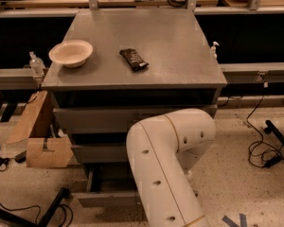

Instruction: Open bottom drawer

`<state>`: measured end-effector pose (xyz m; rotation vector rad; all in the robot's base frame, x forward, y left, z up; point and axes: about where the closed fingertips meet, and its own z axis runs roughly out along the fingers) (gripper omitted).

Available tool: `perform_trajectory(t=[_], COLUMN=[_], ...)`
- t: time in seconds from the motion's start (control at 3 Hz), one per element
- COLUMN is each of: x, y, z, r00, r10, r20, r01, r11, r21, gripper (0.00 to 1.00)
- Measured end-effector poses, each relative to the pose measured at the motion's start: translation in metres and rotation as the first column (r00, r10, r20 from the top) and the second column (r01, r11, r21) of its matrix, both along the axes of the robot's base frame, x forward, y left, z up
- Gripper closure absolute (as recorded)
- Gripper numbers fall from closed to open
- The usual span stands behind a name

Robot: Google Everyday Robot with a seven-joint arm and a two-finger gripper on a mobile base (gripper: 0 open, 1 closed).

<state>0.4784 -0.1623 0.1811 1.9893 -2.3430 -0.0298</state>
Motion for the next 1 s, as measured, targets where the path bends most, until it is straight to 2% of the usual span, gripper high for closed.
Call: perform_trajectory(t=[0.67,1.0], x=[0.0000,-0.0001], y=[0.0000,0.0000], z=[0.0000,-0.0001], r00=[1.0000,1.0000], r10=[0.000,0.000], r20=[0.000,0.000], r01=[0.000,0.000], r11=[1.000,1.000], r21=[0.000,0.000], gripper=[0.12,0.00])
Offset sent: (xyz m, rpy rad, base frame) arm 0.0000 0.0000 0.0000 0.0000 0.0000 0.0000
